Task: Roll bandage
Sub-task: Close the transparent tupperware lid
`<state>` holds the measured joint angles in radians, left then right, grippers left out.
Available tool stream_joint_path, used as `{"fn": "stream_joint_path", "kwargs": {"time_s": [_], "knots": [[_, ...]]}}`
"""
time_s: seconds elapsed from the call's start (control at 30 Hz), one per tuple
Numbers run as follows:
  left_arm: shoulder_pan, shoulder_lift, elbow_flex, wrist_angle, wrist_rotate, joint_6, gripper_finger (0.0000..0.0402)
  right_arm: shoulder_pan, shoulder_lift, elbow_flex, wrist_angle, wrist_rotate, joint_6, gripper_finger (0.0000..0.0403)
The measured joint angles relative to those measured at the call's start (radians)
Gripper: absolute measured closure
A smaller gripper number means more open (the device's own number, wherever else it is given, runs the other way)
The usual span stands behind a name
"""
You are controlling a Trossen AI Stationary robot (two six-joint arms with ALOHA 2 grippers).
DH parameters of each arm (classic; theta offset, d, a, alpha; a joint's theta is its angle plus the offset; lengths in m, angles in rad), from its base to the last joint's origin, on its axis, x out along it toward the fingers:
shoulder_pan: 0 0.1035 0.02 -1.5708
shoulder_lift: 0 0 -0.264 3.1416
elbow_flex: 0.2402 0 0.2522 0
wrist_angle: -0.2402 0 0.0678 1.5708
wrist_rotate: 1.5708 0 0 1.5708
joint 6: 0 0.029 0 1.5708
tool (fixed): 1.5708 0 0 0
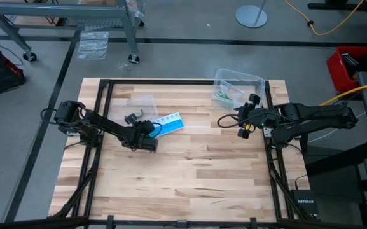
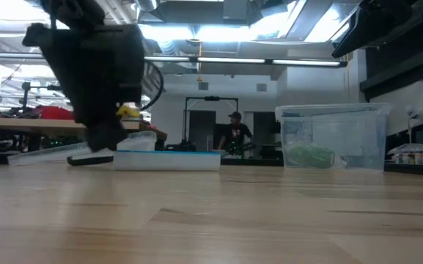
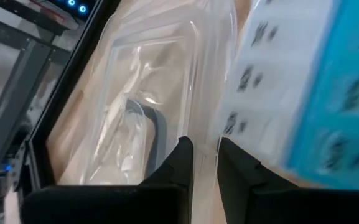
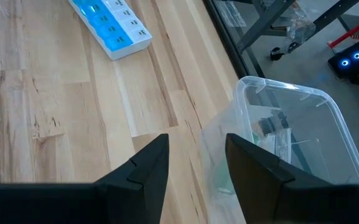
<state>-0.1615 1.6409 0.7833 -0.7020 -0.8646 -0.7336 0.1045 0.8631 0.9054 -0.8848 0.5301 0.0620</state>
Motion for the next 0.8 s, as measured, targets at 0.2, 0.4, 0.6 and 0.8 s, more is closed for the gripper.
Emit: {"fn": "stream_joint_path", "kwargs": {"time_s": [0.2,0.4,0.6,0.8], "knots": [[-0.009,0.0,0.077,0.002,-0.016,0.004,0.0368,0.0,0.0,0.0,0.0,0.0,0.0,0.024],[-0.009,0.0,0.138,-0.003,-0.046,0.049,0.0368,0.0,0.0,0.0,0.0,0.0,0.0,0.024],[-0.009,0.0,0.2,-0.066,-0.103,0.048,0.0368,0.0,0.0,0.0,0.001,0.0,0.008,0.024],[-0.009,-0.007,0.281,-0.126,-0.184,0.024,0.0368,0.0,0.0,0.0,0.038,0.0,0.015,0.024]]}}
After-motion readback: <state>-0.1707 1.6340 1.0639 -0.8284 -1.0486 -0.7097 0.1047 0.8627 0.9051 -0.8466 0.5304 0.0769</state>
